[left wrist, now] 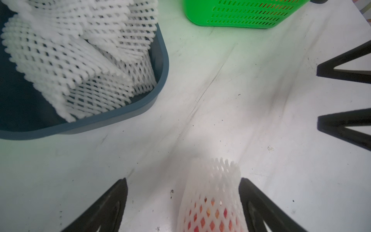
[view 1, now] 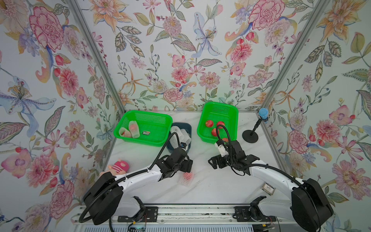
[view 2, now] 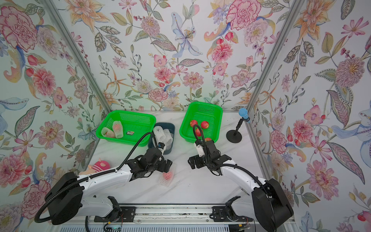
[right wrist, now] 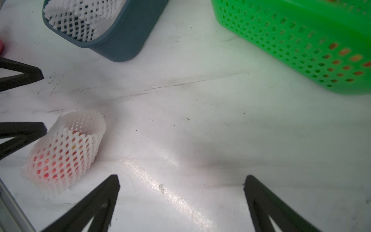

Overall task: Remove foam nets from apples
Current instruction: Remove the foam net from the apple.

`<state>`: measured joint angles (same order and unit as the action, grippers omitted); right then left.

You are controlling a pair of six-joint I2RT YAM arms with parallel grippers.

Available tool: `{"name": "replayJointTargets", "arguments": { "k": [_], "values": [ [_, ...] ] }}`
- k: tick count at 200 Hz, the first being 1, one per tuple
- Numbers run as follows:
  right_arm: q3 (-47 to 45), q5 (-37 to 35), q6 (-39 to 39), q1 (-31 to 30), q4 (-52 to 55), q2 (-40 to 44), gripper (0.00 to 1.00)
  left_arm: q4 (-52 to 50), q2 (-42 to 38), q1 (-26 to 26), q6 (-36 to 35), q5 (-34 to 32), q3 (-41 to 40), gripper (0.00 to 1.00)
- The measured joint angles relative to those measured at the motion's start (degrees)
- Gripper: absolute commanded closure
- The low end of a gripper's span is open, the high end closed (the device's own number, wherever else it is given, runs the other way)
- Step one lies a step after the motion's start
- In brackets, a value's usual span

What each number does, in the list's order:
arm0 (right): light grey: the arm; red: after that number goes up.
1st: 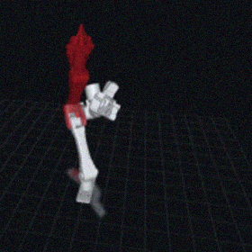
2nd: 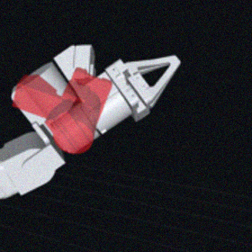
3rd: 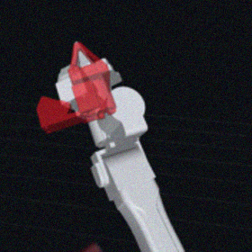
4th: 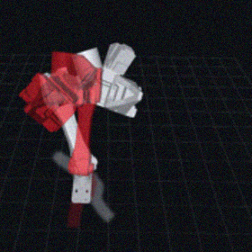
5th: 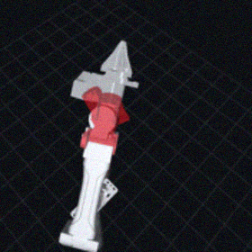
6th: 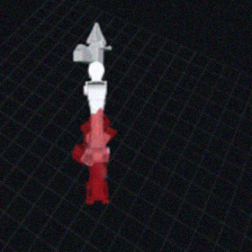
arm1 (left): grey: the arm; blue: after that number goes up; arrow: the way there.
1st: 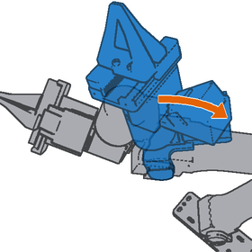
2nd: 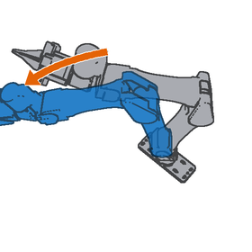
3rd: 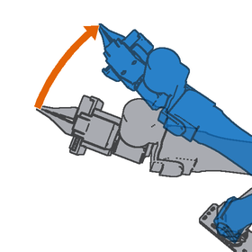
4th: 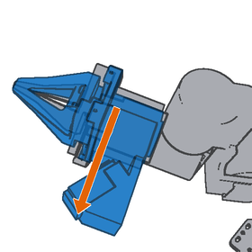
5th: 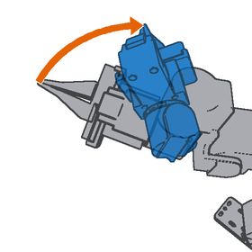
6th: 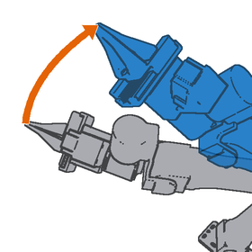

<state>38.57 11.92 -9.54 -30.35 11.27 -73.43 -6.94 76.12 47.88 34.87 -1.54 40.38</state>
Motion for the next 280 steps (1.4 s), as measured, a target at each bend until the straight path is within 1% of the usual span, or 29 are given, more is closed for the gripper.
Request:
{"name": "replayJointTargets", "arguments": {
  "k": [19, 40, 50, 63, 69, 90, 104, 111, 140, 176, 244, 265, 280],
  "values": [
    [0.4, 1.8, 0.0, 0.0, -0.9, -2.6, 0.00, 0.0, -3.3, 0.0, -0.1, 2.0, -2.8, 0.14],
    [2.7, 4.5, 0.4, 0.0, -2.2, -6.8, 0.07, 0.1, -7.0, 0.6, -0.4, 4.6, -6.7, 0.18],
    [4.3, 5.8, 0.5, -0.3, -3.0, -8.9, 0.14, 0.2, -8.6, 1.2, -0.7, 5.7, -8.4, 0.20],
    [6.6, 7.3, 0.9, -0.7, -3.8, -11.7, 0.26, 0.2, -10.0, 2.0, -0.9, 7.1, -10.2, 0.26],
    [7.7, 8.0, 1.4, -1.0, -4.3, -13.0, 0.30, 0.5, -10.3, 2.3, -1.0, 7.5, -10.9, 0.28],
    [12.0, 10.4, 1.8, -1.9, -5.5, -18.0, 0.44, 1.7, -10.1, 3.0, -1.0, 8.7, -12.7, 0.39],
    [14.4, 11.7, 2.5, -2.6, -5.7, -20.8, 0.51, 3.2, -9.6, 3.7, -0.7, 9.6, -13.5, 0.50],
    [15.3, 12.3, 2.9, -3.1, -5.7, -22.0, 0.54, 4.3, -9.2, 4.0, -0.4, 10.0, -13.6, 0.51],
    [17.6, 14.9, 4.9, -5.4, -4.8, -24.5, 0.62, 7.8, -7.3, 5.4, 0.5, 10.2, -14.0, 0.53],
    [18.8, 17.0, 7.2, -8.6, -3.1, -24.7, 0.68, 10.2, -7.6, 6.2, 1.4, 10.1, -15.5, 0.52],
    [18.9, 19.3, 10.4, -9.4, 1.4, -24.7, 0.73, 10.9, -8.2, 6.5, 2.0, 10.1, -16.6, 0.50],
    [18.9, 20.2, 11.7, -10.0, 3.1, -24.6, 0.75, 11.5, -7.9, 6.5, 2.0, 10.1, -16.7, 0.48],
    [18.9, 21.0, 12.6, -10.8, 4.3, -24.5, 0.77, 11.7, -7.8, 6.5, 2.0, 10.2, -17.0, 0.42]
  ]
}}
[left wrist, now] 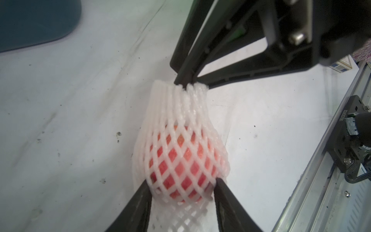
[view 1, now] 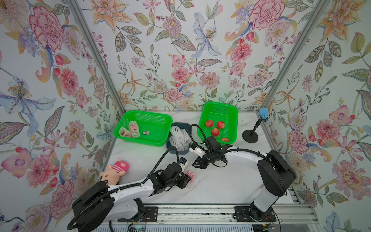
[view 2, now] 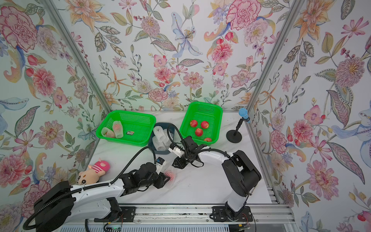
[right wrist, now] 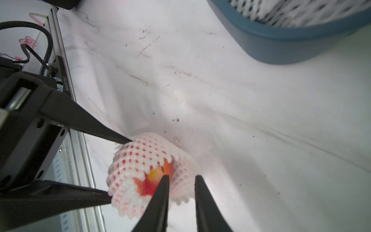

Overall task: Remove foam nets from apples
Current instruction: Remove the foam net from the apple.

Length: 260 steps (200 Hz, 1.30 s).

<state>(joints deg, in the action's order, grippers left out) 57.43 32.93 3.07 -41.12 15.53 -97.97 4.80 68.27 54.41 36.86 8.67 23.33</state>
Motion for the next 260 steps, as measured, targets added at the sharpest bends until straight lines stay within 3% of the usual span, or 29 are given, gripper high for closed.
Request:
{"name": "replayJointTargets", "arguments": {
  "k": [52, 116, 146, 199, 260],
  "values": [
    [-1.0, 2.1, 0.8, -1.3, 1.8, 0.5, 0.79, -1.7, 0.0, 0.3, -0.2, -0.3, -0.5, 0.28],
    [-10.5, 2.0, -2.6, -1.3, 0.4, 3.8, 0.78, -3.7, -0.7, 0.3, -1.8, 0.2, -0.5, 0.16],
    [-13.0, 1.7, -4.4, -1.4, -1.2, 6.4, 0.78, -3.5, -1.4, 0.3, -2.2, 1.3, -0.5, 0.21],
    [-13.4, 0.6, -6.1, -1.6, -3.6, 9.8, 0.76, -2.1, 1.6, 0.4, -3.1, 3.2, -0.5, 0.44],
    [-10.8, -3.1, -6.5, -1.6, -3.3, 9.9, 0.71, -0.9, -0.1, 0.4, -2.8, 3.0, -3.3, 0.48]
  ]
}}
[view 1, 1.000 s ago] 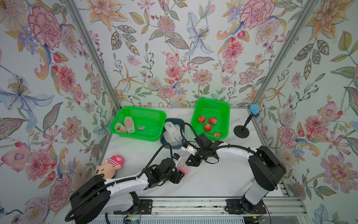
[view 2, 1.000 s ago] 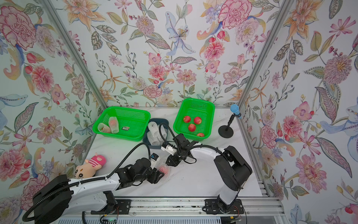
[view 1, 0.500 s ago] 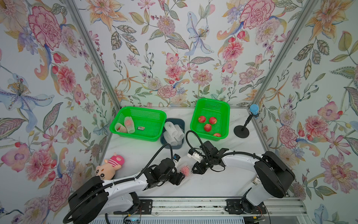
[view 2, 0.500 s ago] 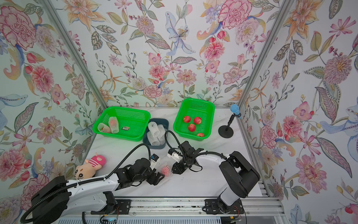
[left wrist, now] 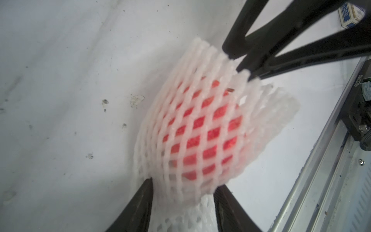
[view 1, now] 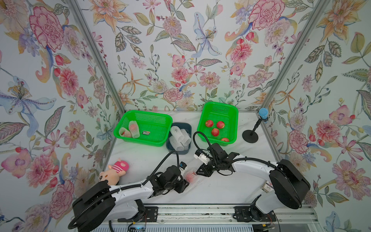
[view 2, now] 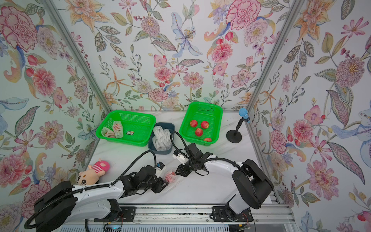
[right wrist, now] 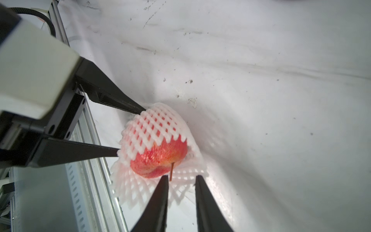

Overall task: Remove foam nets from apples
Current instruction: Remove the foam net from the apple.

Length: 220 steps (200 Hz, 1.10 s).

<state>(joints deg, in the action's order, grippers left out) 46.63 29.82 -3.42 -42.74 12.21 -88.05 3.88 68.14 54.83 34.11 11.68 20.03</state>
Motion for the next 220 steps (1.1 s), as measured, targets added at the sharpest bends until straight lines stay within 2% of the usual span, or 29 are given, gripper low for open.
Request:
{"name": "replayJointTargets", "arguments": {
  "k": [75, 156, 220],
  "values": [
    [6.7, -2.2, 1.5, -0.9, 2.6, 0.6, 0.73, 1.5, 1.2, 0.0, 0.8, -0.5, -0.3, 0.48],
    [7.0, -2.3, 2.4, -2.3, 4.8, -1.9, 0.75, 1.8, 1.2, 0.0, 1.0, -1.5, -0.3, 0.47],
    [7.0, -1.4, 4.6, -4.5, 5.7, -4.4, 0.68, 1.8, 1.3, 0.0, 1.0, -1.6, -0.3, 0.47]
  ]
}}
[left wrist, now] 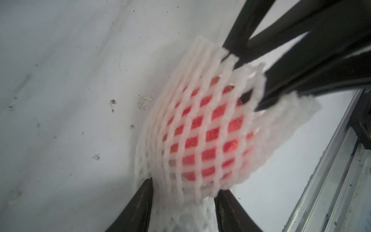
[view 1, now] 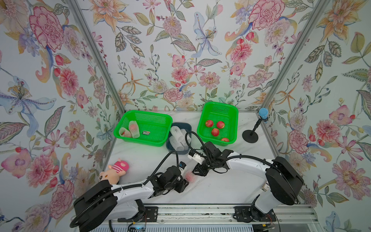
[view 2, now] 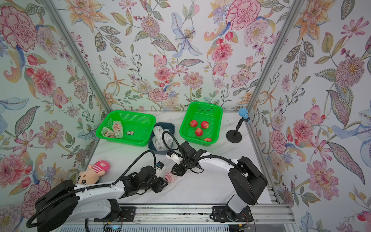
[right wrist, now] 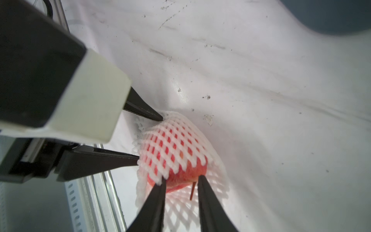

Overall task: Remove foam nets from apples
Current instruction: Remove the foam net from the apple.

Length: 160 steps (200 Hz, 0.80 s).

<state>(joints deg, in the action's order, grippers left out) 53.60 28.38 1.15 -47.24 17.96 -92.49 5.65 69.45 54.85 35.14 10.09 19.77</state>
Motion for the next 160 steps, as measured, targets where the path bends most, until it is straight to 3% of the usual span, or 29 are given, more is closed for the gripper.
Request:
{"name": "replayJointTargets", "arguments": {
  "k": [26, 67, 110, 139, 160],
  "values": [
    [0.4, 1.0, 0.7, -0.3, 0.7, -0.5, 0.61, 0.0, 0.0, 0.0, 0.0, 0.0, 0.0, 0.48],
    [0.5, 1.4, 2.3, -2.4, 1.9, -0.5, 0.38, 0.1, 0.3, 0.0, 0.0, 0.0, 0.0, 0.47],
    [1.3, 1.1, 2.5, -3.7, 2.1, -2.2, 0.29, 0.5, 0.8, 0.2, 0.0, 0.0, 0.0, 0.48],
    [1.6, -0.2, 1.8, -4.0, 1.2, -3.6, 0.29, 0.5, 0.7, 0.2, 0.0, 0.0, 0.0, 0.48],
    [1.6, -2.1, 0.5, -4.3, 0.0, -4.6, 0.42, 0.5, 0.7, 0.2, 0.0, 0.0, 0.0, 0.48]
  ]
}}
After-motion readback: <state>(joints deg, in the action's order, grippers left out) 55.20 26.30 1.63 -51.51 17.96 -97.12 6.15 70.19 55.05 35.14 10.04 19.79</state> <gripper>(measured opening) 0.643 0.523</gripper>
